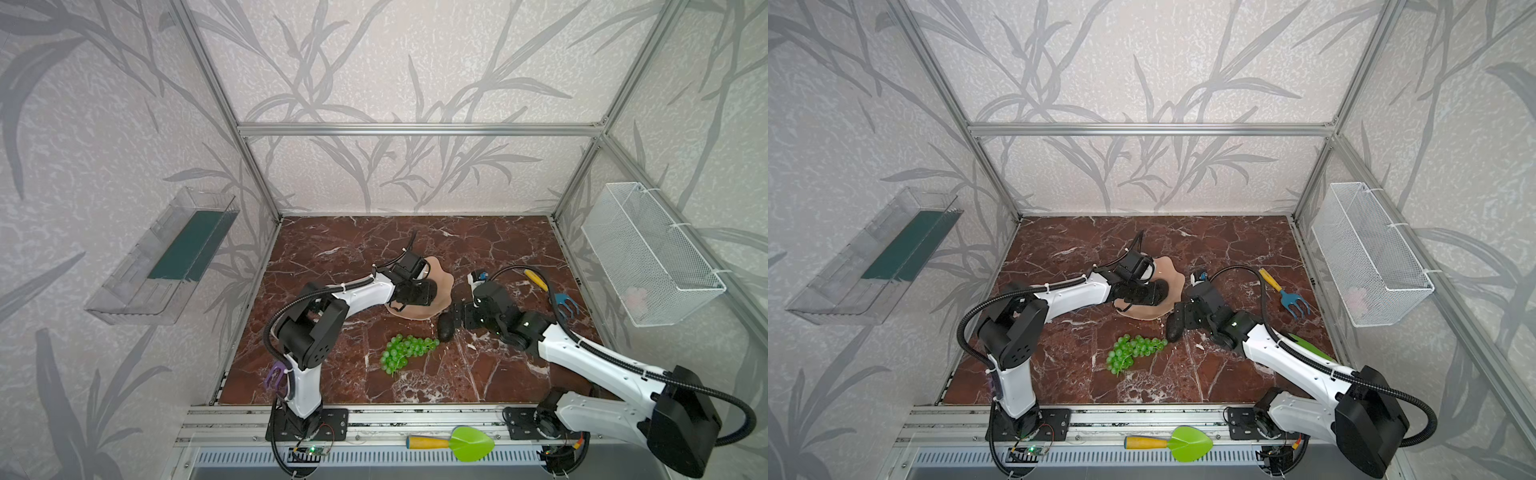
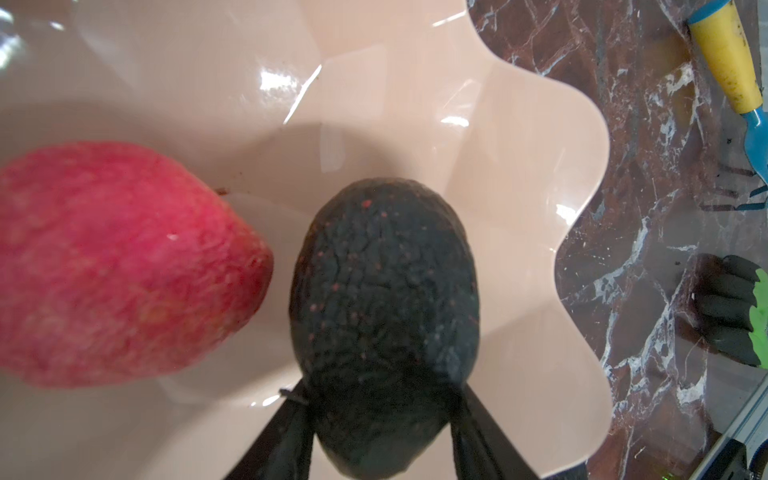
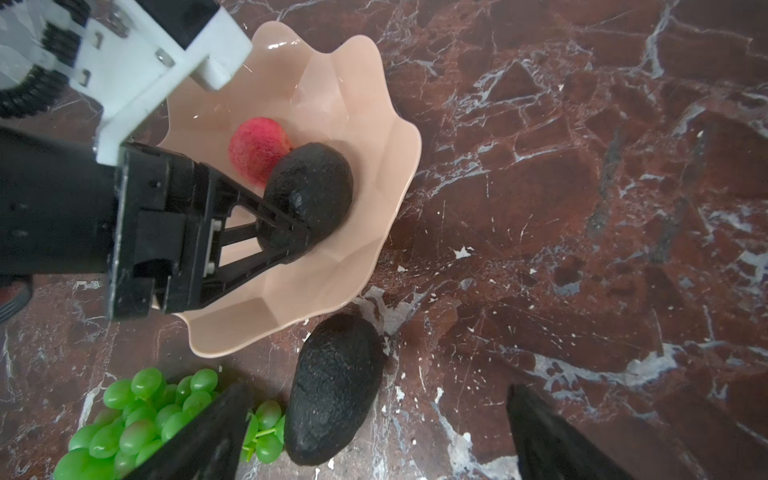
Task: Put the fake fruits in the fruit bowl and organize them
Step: 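Place avocado in bowl with left gripper while right grasps the other avocado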
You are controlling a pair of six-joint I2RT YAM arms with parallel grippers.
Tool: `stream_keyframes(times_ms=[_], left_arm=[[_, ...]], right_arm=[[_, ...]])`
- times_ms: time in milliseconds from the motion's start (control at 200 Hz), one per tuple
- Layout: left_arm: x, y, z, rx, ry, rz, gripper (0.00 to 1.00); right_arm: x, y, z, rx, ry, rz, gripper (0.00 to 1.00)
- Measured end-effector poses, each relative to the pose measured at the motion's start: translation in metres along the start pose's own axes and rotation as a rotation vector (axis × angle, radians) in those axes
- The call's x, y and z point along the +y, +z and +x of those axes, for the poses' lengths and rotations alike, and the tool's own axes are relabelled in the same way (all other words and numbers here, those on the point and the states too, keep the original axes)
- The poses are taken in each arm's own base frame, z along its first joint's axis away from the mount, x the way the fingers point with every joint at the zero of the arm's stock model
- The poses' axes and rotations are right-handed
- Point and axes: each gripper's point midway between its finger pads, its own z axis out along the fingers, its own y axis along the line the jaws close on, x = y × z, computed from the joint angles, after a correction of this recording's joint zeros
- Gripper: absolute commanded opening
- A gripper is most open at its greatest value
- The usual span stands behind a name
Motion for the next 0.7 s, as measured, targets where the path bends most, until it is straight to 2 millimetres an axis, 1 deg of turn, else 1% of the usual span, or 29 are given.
stream_keyframes(times_ms=[120, 270, 335, 405, 470, 535, 635, 685, 700], left_arm=[[0.0, 0.001, 0.0, 0.002, -0.01, 0.0, 0.62], [-0.003, -0.002, -0.004, -0.009, -0.013, 0.005, 0.66], [-0.004, -0.006, -0.006, -0.02, -0.011, 0.004, 0.68], [-0.007, -0.018, -0.013, -0.052, -0.007, 0.003, 0.7], [-0.012, -0.036, -0.024, -0.104, -0.001, 0.007, 0.71], [-0.016, -0.062, -0.036, -0.179, 0.005, 0.007, 0.73], [-0.018, -0.114, -0.052, -0.336, 0.015, 0.001, 0.8], [-0.014, -0.143, -0.056, -0.424, 0.013, -0.014, 0.81], [-0.011, -0.149, -0.056, -0.444, 0.01, -0.018, 0.82]], right_arm=[[0.001, 0.002, 0.005, 0.016, 0.017, -0.007, 0.95], [0.009, 0.007, 0.014, 0.043, 0.015, -0.019, 0.93], [0.015, 0.011, 0.022, 0.064, 0.001, -0.024, 0.92], [0.021, 0.016, 0.031, 0.092, -0.01, -0.027, 0.9], [0.025, 0.02, 0.04, 0.113, -0.025, -0.023, 0.89], [0.028, 0.025, 0.049, 0.133, -0.037, -0.015, 0.88], [0.032, 0.032, 0.06, 0.161, -0.057, 0.005, 0.86], [0.032, 0.037, 0.065, 0.175, -0.064, 0.017, 0.85], [0.032, 0.038, 0.066, 0.179, -0.066, 0.02, 0.84]])
